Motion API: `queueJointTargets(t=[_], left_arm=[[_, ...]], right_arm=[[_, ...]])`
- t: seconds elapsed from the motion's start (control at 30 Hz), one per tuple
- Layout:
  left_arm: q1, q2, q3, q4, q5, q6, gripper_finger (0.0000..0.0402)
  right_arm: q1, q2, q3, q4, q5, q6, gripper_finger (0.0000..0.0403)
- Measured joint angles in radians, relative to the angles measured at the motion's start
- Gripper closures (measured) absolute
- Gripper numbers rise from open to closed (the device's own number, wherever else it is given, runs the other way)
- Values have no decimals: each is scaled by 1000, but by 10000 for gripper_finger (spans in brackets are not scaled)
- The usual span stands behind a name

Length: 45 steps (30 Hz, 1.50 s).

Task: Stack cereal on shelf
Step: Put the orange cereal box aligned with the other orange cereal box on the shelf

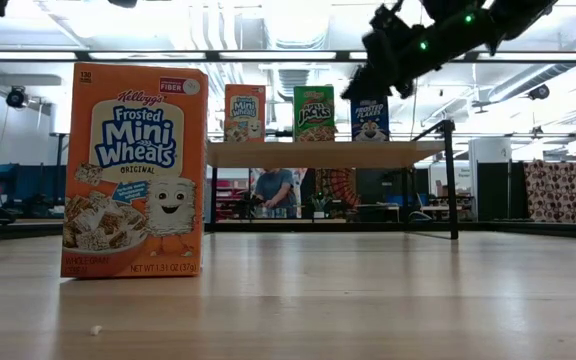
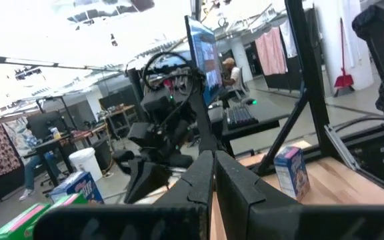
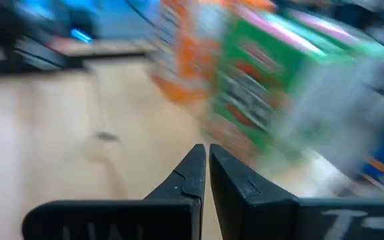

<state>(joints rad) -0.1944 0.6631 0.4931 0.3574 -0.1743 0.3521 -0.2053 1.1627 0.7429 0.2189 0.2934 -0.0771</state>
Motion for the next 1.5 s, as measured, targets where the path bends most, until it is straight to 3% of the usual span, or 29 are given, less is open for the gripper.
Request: queueJointTargets(t=[0.13,0.4,0.9,1.03,1.27,1.5], left_arm=[[-1,52,0,44,-29,18,401],[14,157,11,73,-254,4,401],[72,382,119,60,-263,-190,401],[72,410,210,-82,-262,-317,401],[37,468,367,-481,-226,-619,401],[-129,535,384,-518,-244,-803,401]], right_arm=[[7,34,-9,127,-73,-44,390],[12,89,-11,169,-77,-116,390],[4,-11,-11,244,-119,-357,390],[-3,-20,-11,252,-120,-372,390],[-5,-20,-22,249,-122,-351,390],[5,-24,-32,252,-266,-229,390]])
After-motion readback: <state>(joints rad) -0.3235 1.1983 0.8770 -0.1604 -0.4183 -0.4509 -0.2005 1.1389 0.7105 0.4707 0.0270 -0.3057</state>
